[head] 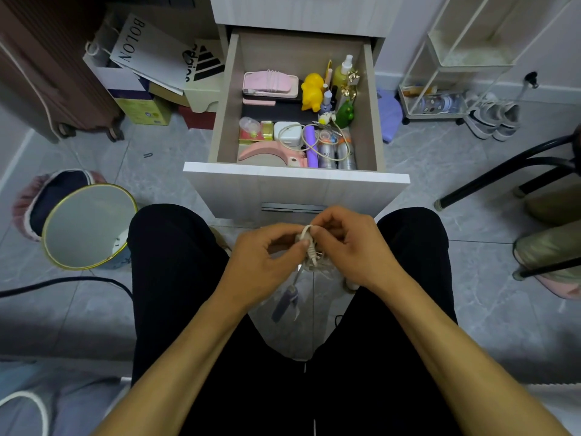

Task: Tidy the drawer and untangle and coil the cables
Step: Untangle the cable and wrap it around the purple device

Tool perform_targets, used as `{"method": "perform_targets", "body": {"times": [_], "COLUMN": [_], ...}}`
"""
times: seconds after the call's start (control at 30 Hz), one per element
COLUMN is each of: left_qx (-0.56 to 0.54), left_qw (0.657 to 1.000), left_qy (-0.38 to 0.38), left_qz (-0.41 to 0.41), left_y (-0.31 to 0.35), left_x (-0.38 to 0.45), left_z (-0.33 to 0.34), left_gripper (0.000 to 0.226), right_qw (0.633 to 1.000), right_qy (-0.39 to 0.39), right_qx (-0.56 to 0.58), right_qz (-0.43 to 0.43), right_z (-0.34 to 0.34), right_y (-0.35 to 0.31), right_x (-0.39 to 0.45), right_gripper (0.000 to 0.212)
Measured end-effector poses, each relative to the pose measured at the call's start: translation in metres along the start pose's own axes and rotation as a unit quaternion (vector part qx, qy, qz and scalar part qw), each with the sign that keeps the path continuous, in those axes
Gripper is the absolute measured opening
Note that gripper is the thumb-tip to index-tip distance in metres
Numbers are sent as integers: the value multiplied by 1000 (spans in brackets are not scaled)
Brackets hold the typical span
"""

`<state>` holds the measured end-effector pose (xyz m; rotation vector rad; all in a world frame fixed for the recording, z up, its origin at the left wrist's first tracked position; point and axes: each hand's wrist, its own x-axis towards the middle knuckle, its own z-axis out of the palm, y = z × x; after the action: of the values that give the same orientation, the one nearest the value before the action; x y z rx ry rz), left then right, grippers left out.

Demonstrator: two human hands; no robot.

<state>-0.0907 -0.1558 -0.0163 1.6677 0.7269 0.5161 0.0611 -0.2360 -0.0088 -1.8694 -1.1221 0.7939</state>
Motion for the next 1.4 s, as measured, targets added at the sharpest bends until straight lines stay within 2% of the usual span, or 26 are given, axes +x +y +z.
{"method": "perform_targets", "body": {"times": [0.1,0.2,0.33,0.4,0.57,0.67,0.73,0.8,0.87,0.93,1.13,1.27,1.37,1.4], "left_qx": [-52,-86,-124,-64,166,214,241,259,265,225,179,201,249,257], "left_qw": [998,994,983,989,980,972,966,961,960,969,977,975,963,960], "left_qy": [-10,-6,26,52,93,95,96,97,95,96,103,91,81,75], "left_qz": [-32,-67,-129,-125,-51,-13,-4,1,-2,-27,-52,-3,68,89], "left_y": [-4,-10,-9,-11,-12,-7,-6,-7,-7,-5,1,0,-9,-12], "left_x": [0,-2,-2,1,3,3,3,2,2,2,2,5,4,4], "left_z": [-2,-1,4,5,6,6,7,7,6,2,-1,-1,-6,-8], "left_gripper": [23,23,29,32,15,21,22,21,17,11,8,14,17,18], "right_qw": [999,998,999,999,997,994,994,993,992,991,990,988,968,966], "right_qy": [-26,-53,-5,21,35,61,72,85,83,66,57,78,35,21], "right_qx": [19,-14,-10,-5,-13,12,-26,-38,-2,19,-101,9,135,142], "right_qz": [8,10,35,43,68,87,75,75,96,113,78,132,208,216], "right_z": [-5,-6,-1,2,8,14,16,18,20,22,31,30,25,26], "right_y": [0,1,4,4,8,8,7,7,9,8,8,9,10,11], "right_x": [3,6,8,7,5,4,3,3,3,2,1,3,4,3], "right_gripper": [5,6,6,7,9,9,9,9,9,7,8,12,15,16]}}
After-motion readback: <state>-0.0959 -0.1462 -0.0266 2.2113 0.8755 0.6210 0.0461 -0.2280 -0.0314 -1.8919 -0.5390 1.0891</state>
